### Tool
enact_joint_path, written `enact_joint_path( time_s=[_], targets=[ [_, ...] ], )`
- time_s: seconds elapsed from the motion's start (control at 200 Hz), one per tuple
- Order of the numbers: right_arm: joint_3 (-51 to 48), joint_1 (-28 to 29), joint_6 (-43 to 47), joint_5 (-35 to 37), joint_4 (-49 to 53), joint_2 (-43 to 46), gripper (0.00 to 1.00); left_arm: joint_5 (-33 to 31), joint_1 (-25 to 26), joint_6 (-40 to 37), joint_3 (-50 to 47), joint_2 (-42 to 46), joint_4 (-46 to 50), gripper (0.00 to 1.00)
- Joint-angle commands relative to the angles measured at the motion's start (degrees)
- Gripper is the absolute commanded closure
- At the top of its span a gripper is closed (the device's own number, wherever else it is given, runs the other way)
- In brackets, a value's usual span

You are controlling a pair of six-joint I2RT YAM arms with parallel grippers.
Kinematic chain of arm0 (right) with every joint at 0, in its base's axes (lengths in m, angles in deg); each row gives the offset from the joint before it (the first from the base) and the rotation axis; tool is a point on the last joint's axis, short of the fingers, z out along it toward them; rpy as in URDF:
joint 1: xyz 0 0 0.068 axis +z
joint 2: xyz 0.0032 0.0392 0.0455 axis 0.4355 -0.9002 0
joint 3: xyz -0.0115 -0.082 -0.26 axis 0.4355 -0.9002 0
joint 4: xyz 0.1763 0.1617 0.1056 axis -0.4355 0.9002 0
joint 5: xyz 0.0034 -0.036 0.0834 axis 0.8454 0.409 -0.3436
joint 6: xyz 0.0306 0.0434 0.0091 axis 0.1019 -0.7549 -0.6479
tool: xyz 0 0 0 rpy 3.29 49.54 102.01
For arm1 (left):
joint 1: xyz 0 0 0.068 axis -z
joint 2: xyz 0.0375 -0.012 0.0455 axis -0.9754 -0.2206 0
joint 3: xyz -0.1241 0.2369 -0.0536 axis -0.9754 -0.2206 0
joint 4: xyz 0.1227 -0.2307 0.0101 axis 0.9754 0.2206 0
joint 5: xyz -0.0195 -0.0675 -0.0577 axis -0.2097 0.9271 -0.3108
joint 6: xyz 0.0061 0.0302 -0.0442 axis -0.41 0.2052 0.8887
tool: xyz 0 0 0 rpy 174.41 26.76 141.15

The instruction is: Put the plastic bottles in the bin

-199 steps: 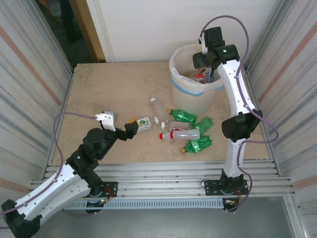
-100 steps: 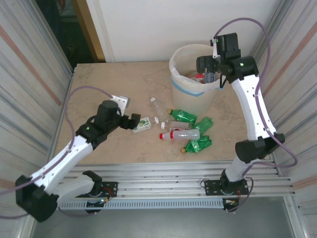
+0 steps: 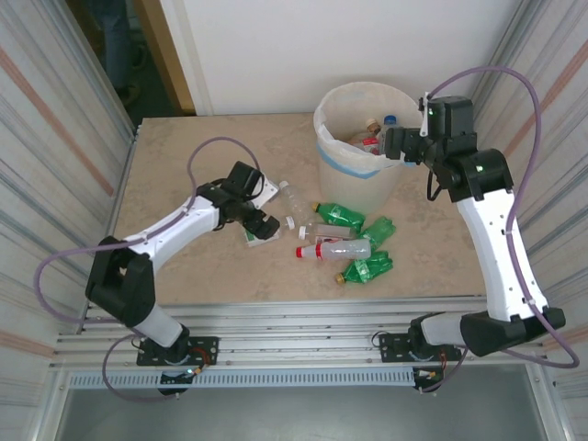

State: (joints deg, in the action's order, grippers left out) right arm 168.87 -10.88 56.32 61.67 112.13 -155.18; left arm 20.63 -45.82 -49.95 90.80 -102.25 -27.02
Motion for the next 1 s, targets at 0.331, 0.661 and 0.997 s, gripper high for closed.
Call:
enact_joint_path(
  time_s=[0.331, 0.661, 0.997],
  targets=[
    [-4.34, -2.10, -3.67, -0.43, -3.55, 4.24, 0.02, -0.56, -0.15, -6.96, 8.05, -12.38, 6.20, 0.01],
    [-5.16, -3.15, -3.86, -1.22, -4.22, 5.09, 0.02, -3.64, 1.51, -7.64, 10.83, -19.39, 8.91, 0.01],
    [-6.16, -4.04, -4.21, -2.71, -4.70, 5.92, 0.02, -4.25, 1.39, -7.09, 9.17, -20.93, 9.68, 0.06]
  ],
)
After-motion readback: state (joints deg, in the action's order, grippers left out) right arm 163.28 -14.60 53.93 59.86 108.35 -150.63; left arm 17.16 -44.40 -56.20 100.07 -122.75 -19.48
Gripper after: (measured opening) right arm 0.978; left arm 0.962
